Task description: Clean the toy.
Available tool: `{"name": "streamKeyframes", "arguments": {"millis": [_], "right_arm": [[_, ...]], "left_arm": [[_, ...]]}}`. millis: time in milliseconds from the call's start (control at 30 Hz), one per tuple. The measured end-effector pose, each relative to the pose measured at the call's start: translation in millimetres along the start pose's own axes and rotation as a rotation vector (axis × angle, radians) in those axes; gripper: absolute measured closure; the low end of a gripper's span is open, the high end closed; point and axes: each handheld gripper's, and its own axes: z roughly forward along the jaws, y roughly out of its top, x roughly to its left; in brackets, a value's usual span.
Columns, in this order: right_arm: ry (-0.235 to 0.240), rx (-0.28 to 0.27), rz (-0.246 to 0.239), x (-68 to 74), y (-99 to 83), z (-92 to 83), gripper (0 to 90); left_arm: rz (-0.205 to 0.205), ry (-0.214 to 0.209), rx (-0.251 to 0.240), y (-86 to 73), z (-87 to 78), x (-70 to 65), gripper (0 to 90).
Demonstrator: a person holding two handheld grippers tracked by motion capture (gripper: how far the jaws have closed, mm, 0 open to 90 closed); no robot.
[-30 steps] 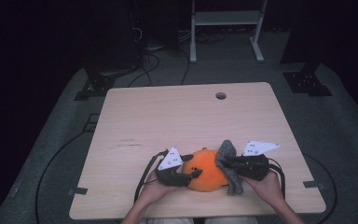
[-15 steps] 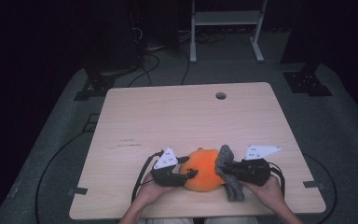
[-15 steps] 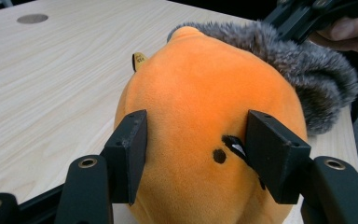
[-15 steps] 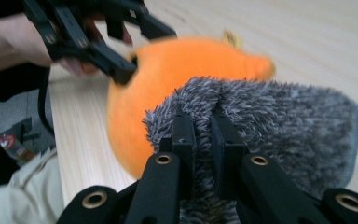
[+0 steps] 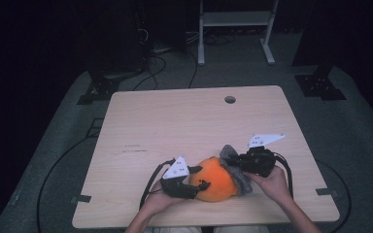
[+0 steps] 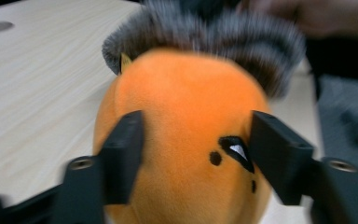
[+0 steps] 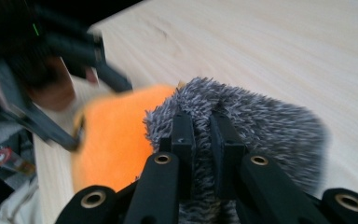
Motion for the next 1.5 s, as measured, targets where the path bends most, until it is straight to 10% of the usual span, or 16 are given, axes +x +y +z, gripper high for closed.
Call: {"name": "streamKeyframes", "arguments": {"millis": [100, 200, 267, 367, 400, 500, 533, 633, 700, 800, 967, 1167, 1400, 1500], "right_arm": [[0.014, -0.011, -0.005, 5.1, -8.6, -1.7, 81.1], [0.038, -0.034, -0.047, 16.1, -21.3, -8.5, 81.2], [0.038, -0.033, -0.064, 20.8, -25.3, -13.9, 81.2], [0.010, -0.025, -0.083, 22.0, -29.7, -22.3, 81.2], [0.012, -0.034, -0.075, 20.3, -29.4, -26.1, 81.3], [0.003, -0.081, -0.064, 16.5, -25.9, -35.8, 81.3], [-0.011, -0.139, -0.050, 11.8, -19.5, -42.1, 81.4], [-0.015, -0.160, -0.026, 2.2, -7.9, -36.6, 81.3], [-0.020, -0.144, -0.027, 0.0, -5.5, -30.9, 81.3], [0.013, -0.112, -0.056, 8.8, -5.1, -11.7, 81.2], [-0.016, -0.091, -0.103, 17.3, -10.5, -10.7, 81.3], [-0.070, -0.046, -0.025, -2.2, -28.5, -25.4, 81.4], [0.024, -0.116, -0.094, 16.1, -6.8, -29.3, 81.3], [0.021, -0.092, -0.085, 13.6, -14.6, -21.6, 81.3]], "left_arm": [[-0.074, -0.011, -0.026, 6.3, -3.4, 5.9, 19.6], [-0.139, 0.005, 0.037, 7.4, 3.8, 11.4, 8.1], [-0.193, -0.057, 0.079, 4.9, 12.7, 13.4, 6.8], [-0.103, -0.039, 0.056, 5.9, 15.0, 3.6, 35.8], [-0.009, 0.008, 0.029, 11.4, 12.0, -3.0, 40.0], [0.108, 0.090, -0.015, 15.8, 9.9, -10.7, 44.6], [0.242, 0.175, -0.041, 18.2, 9.9, -17.9, 44.9], [0.288, 0.177, -0.040, 16.8, 11.6, -17.1, 44.0], [0.244, 0.154, -0.050, 10.4, 12.2, -10.5, 41.8], [0.026, 0.098, -0.044, 7.5, 7.4, 6.3, 18.0], [0.086, 0.120, -0.021, 3.2, 6.2, 1.3, 35.8], [0.138, 0.112, -0.021, -0.2, 4.2, -4.5, 40.0], [0.271, 0.094, -0.021, 3.8, 10.9, -18.4, 41.6], [0.223, 0.080, -0.026, 0.2, 6.3, -12.3, 41.6]]}}
